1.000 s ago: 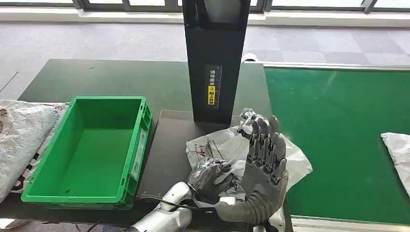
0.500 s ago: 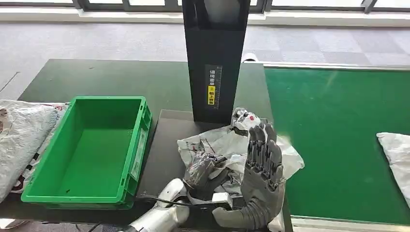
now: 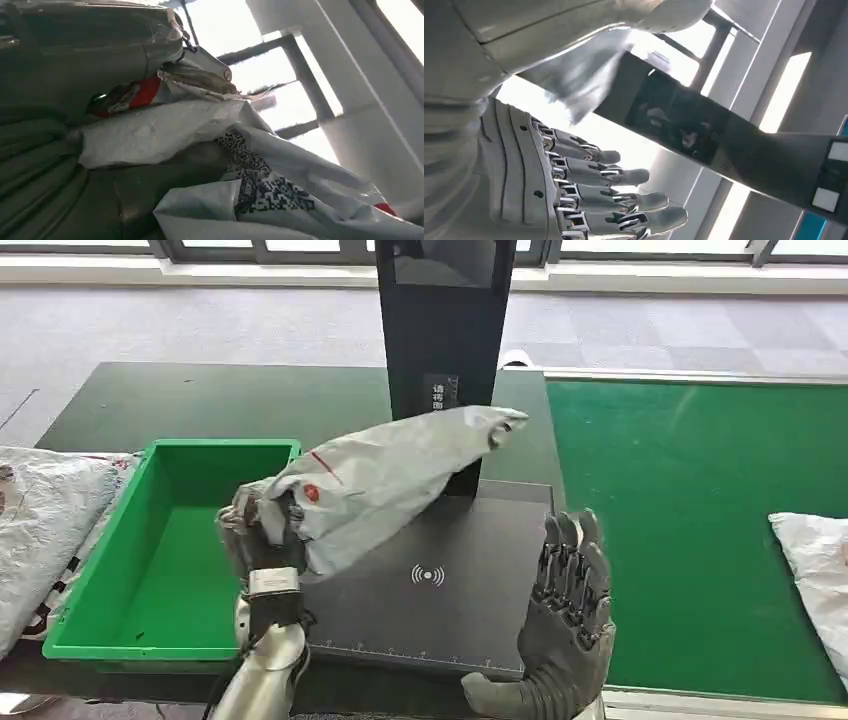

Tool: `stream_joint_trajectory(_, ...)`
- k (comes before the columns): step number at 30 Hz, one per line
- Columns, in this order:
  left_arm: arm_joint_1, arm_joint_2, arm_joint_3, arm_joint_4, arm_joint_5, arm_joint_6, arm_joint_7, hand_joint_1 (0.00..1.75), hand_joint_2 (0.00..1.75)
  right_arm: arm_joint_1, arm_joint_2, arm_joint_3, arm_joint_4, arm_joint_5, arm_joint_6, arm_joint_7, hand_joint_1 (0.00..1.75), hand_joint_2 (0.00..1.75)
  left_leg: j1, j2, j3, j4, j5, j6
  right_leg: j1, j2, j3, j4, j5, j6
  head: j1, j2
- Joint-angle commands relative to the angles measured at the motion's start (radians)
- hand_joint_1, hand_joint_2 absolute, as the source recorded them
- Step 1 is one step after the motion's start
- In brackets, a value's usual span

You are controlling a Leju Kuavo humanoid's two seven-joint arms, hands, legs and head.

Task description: Moved the parcel from conveyor to table for the left to box.

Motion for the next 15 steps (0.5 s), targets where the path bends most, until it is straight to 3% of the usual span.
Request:
stream_joint_trajectory(1,0.106,0.057,0.185,-0.347,0.058,-0.004,-0.033,1.75,1.75,0.015,-0.015,-0.045,-0.017,-0.003,0.002,-0.002,0.0,1.75,0.001,0.004,0.0,-0.001,0.0,0.0,0.001,0.004,-0.001,-0.001,0.002,-0.001,0.0,0.0)
stream_joint_trajectory(8,0.148,0.021,0.324,-0.447,0.068,-0.004,-0.033,1.75,1.75,0.044,-0.008,-0.069,-0.03,0.018,0.002,-0.002,0.0,1.75,0.0,0.003,0.0,-0.001,0.0,0.0,0.0,0.002,0.0,-0.001,0.001,-0.001,0.0,0.0)
stream_joint_trajectory(15,0.148,0.021,0.324,-0.447,0.068,-0.004,-0.033,1.75,1.75,0.044,-0.008,-0.069,-0.03,0.018,0.002,-0.002,0.0,1.75,0.0,0.001,0.001,-0.001,0.001,0.0,0.0,0.0,0.0,-0.001,0.001,0.0,0.0,0.0)
